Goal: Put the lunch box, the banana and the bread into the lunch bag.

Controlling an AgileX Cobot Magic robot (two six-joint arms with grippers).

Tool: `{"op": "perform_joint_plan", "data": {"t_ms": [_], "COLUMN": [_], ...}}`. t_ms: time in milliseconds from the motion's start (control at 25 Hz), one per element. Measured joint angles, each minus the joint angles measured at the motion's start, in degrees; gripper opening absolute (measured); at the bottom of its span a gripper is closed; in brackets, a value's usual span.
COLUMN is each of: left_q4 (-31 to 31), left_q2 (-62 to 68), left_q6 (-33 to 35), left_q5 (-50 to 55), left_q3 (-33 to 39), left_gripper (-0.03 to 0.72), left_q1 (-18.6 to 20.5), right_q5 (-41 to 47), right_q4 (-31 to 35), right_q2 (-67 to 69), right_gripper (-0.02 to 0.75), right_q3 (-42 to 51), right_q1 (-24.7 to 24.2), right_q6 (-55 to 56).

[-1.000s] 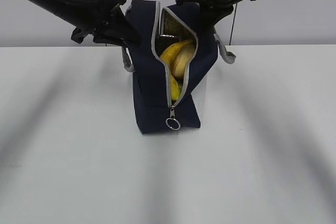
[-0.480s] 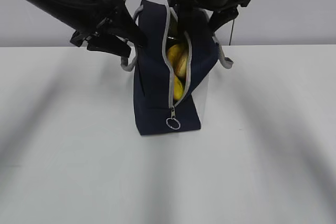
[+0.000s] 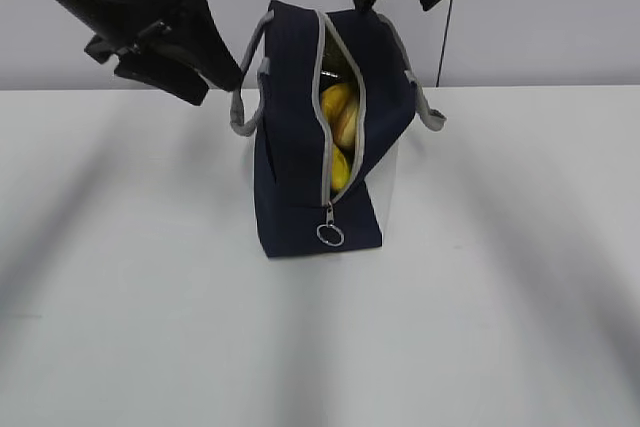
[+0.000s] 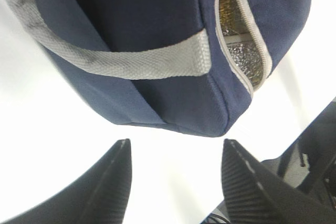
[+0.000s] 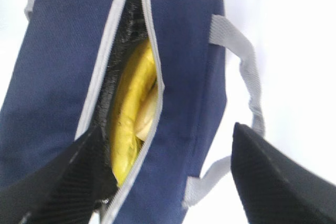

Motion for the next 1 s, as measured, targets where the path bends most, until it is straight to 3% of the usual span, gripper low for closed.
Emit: {"op": "perform_joint_plan", "data": {"t_ms": [240,480,1000], "left_q4": [7.9,22.5,25.3], "left_q2": [-2.1,-5.7,-21.1], "left_q6": [-4.0,-10.5,-11.6], "left_q5": [1.2,1.6,2.0], "left_q3": [-2.8,-1.9,10.4], "left_gripper": [0.414,0.413,0.413], "left_q1": [0.0,0.0,0.0], "right_q5": [0.0,-4.3,-37.1], "right_q4": [-2.4,-2.6,-2.8], "right_q2": [-6.4,-15.8,-40.3], "right_gripper": [0.568,0.549,0.528], "right_q3": [8.6,20.7,59.2], "right_q1": [2.6,3.0,3.0], "right_q6": [-0.4,-0.5,-1.3]}}
